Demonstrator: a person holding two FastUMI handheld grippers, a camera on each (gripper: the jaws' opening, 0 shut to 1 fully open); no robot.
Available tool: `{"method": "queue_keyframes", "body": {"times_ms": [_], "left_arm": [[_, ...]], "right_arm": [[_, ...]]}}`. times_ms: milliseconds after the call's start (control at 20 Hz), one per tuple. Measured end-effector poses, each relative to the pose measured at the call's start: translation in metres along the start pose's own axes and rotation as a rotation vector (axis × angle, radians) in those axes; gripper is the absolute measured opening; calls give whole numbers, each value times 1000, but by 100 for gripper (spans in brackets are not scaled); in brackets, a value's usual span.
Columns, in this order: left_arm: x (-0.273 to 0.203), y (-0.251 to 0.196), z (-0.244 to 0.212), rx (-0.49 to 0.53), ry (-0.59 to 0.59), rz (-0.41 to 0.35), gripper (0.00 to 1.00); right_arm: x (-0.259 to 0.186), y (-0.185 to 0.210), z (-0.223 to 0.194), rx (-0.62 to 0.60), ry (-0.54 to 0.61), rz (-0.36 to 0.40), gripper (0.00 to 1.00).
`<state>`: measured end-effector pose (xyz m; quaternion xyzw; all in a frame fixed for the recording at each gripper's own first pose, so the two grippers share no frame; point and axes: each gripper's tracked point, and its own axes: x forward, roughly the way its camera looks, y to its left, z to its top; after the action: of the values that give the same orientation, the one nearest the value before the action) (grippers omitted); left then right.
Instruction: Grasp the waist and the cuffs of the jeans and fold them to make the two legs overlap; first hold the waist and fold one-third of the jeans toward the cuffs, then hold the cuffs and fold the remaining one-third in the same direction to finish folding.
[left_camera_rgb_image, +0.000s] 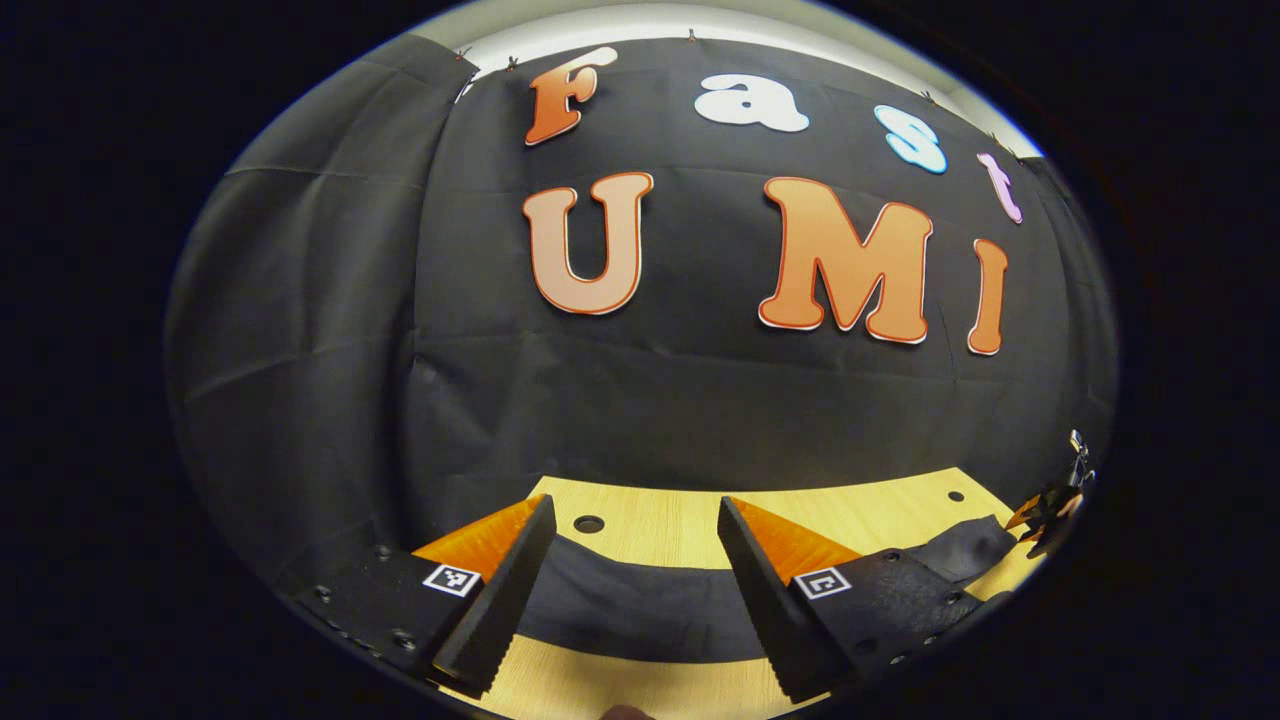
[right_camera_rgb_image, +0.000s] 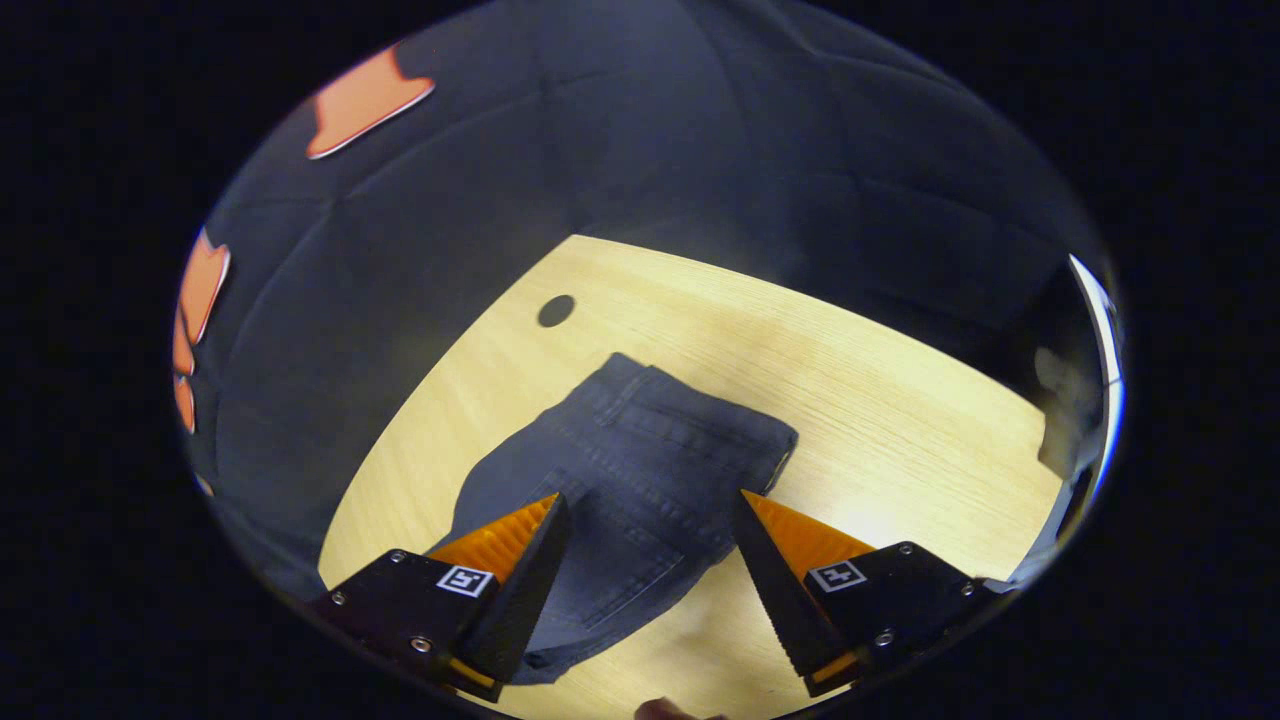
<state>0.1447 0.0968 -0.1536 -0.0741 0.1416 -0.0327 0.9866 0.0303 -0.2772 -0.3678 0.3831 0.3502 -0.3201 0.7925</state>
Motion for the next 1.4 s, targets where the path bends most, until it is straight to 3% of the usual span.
{"method": "queue_keyframes", "body": {"times_ms": [100, 250, 300, 350, 400, 500, 550, 600, 650, 700, 800, 950, 1000, 1100, 1400], "left_arm": [[1, -9, -4, 41, 15, -1, 95], [3, -14, -9, 57, 31, 0, 95], [3, -13, -10, 54, 37, 5, 97], [6, -12, -15, 45, 51, 16, 96], [8, -13, -19, 33, 67, 19, 96], [8, -11, -25, 21, 91, 27, 96], [8, -10, -27, 19, 100, 33, 95], [9, -9, -31, 19, 115, 40, 97], [10, -11, -33, 23, 126, 42, 97], [12, -12, -33, 27, 131, 43, 96], [12, -14, -33, 34, 133, 37, 97], [15, -19, -26, 52, 118, 29, 96], [17, -20, -25, 56, 114, 22, 96], [17, -24, -22, 54, 107, 4, 96], [14, -14, -16, 17, 83, -11, 96]], "right_arm": [[15, -15, 0, 70, 32, -15, 99], [17, -25, -1, 52, 40, -50, 99], [14, -24, -2, 35, 43, -65, 99], [16, -24, 0, 15, 30, -71, 91], [15, -26, 0, -20, 3, -81, 97], [17, -28, -3, -143, -47, -87, 96], [16, -26, -3, -169, -71, -76, 89], [20, -17, -4, -150, -82, -62, 72], [23, -15, -6, -122, -82, -17, 64], [22, -9, -6, -39, -94, -31, 28], [17, -5, -8, -16, -42, -11, 27], [-15, 11, 5, -4, -107, 73, 27], [-31, 24, 9, 2, -122, 142, 27], [-58, 37, 7, -39, -150, 188, 26], [-66, 47, -8, -173, -153, 372, 26]]}}
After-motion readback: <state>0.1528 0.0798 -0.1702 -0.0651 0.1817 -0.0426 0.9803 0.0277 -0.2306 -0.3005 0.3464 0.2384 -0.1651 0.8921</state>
